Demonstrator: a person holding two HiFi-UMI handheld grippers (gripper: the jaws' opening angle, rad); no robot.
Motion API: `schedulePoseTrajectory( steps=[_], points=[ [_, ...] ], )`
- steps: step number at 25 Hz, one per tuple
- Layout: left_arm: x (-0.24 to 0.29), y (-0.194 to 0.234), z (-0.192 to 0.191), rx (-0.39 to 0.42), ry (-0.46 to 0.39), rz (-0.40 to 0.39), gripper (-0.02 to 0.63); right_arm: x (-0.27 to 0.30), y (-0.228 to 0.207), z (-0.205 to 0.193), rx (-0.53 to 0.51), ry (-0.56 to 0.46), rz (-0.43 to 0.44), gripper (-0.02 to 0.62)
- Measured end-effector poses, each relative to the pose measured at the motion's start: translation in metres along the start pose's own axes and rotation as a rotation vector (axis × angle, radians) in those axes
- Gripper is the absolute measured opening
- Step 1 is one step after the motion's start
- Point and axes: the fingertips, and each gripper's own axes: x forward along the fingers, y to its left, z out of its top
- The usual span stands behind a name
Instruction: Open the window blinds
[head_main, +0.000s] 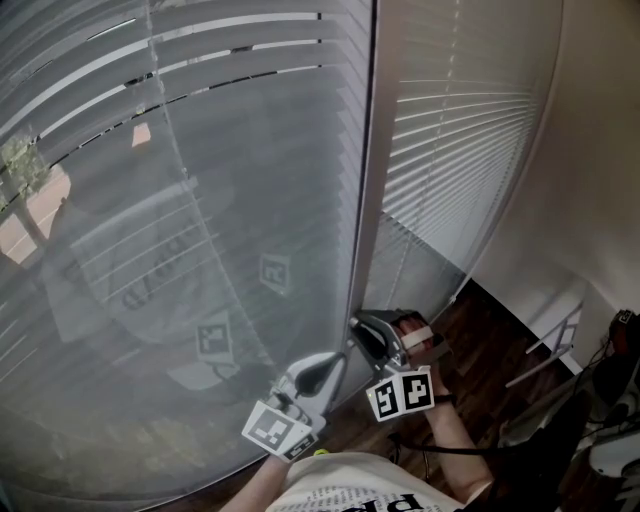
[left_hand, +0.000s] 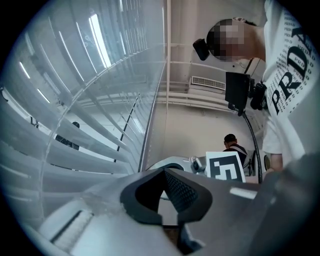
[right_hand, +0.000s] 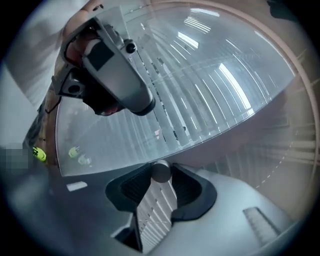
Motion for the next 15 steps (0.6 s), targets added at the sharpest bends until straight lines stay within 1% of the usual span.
schedulePoseTrajectory(
  steps=[7,15],
  points=[
    [0.0021,0.0049,-0.0001,-0.004,-0.004,0.006,-0.008,0.0001,-0.0015,0.0001,0.051,-0.029,0.0,0.133],
    [0.004,0.0035,-0.0013,-0.01,0.0,0.005,-0.008,-0.0013,-0.0041,0.0001,0.2,-0.055,0.005,0.13]
  ],
)
